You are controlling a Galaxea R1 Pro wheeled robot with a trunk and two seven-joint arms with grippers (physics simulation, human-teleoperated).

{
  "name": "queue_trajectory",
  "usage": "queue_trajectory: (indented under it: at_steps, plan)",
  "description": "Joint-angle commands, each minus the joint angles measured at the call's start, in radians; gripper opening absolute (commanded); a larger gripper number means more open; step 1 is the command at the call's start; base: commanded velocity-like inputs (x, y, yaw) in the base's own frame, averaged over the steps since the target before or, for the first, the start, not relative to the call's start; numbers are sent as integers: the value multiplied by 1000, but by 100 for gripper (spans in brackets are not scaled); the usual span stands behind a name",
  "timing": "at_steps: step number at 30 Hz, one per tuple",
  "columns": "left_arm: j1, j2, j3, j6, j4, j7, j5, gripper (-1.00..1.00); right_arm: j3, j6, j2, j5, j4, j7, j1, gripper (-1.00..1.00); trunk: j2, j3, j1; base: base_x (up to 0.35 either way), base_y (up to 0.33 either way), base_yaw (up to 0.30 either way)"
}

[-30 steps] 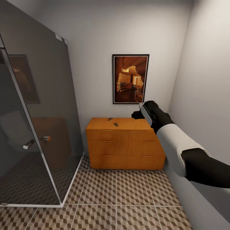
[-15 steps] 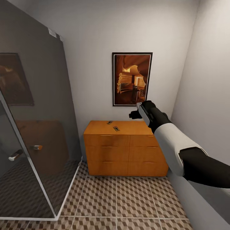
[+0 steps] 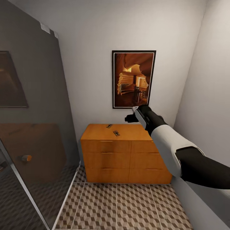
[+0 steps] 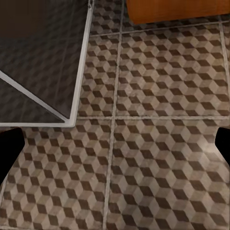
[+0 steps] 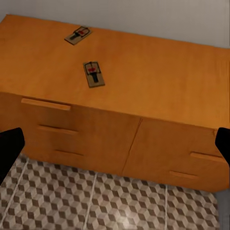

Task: Take the four mousetraps from the cabinet in the bathroom and place them on the bathroom floor. Make sure all four end up on the same floor surface, and ensure that at least two of them are either under or directly next to the same bathroom sink.

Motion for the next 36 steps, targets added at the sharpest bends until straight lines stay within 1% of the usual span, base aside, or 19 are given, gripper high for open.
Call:
queue_trajectory:
  at_steps: [1,6,12,14,19,22,29,36]
  plan:
    - [-1,-1,-9,-6,4,2,7,100,7,-3,0,-7,7,-1,0,100,-1,0,1,187,0,0]
    - [-1,-1,-9,-5,4,2,7,100,7,-29,2,-6,43,17,0,100,-1,0,1,160,0,0]
    - [-1,-1,-9,-5,4,2,7,100,7,-48,-1,-6,52,25,0,100,-1,0,1,159,0,0]
    - [-1,-1,-9,-5,4,2,7,100,7,-71,-4,-6,54,47,0,100,-1,0,1,263,-21,0]
    - [-1,-1,-9,-5,4,2,7,100,7,-97,-7,0,75,139,0,100,-1,0,1,299,-71,0]
    - [-2,-1,-9,-5,4,2,7,100,7,-100,-7,1,87,154,0,100,-1,0,1,297,-92,0]
    - [-1,-1,-9,-5,4,2,7,100,8,-113,-6,0,134,164,0,100,-1,0,1,100,-27,0]
    - [-1,-1,-9,-5,4,2,7,100,8,-178,-1,-1,205,166,0,100,-1,0,1,11,-3,0]
